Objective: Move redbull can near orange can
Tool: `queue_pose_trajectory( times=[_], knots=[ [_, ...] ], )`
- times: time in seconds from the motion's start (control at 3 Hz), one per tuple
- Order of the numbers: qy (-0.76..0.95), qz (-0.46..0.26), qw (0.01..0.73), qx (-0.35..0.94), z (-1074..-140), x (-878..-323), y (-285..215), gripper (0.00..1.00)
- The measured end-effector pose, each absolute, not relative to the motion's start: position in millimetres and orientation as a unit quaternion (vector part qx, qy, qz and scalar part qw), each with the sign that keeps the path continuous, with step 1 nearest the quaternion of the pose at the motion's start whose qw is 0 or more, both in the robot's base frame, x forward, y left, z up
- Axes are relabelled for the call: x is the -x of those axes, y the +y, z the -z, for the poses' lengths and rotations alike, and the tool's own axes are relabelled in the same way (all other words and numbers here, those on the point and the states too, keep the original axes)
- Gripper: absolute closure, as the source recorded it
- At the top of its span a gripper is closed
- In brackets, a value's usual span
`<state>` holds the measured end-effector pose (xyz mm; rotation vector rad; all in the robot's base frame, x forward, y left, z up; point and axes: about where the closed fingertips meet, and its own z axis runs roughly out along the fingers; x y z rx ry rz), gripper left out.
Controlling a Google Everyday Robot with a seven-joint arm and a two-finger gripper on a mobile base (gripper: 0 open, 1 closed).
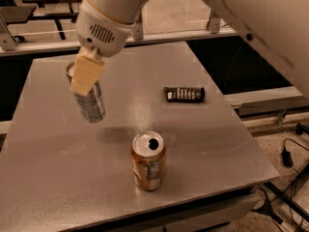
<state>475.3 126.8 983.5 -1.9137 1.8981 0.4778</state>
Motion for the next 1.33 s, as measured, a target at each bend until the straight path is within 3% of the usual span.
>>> queue_pose_trajectory(
  times=[1.33],
  knots=[
    [0.691, -0.161, 0.15, 0.688, -941.0, -411.4, 90.5, 1.0]
  ],
)
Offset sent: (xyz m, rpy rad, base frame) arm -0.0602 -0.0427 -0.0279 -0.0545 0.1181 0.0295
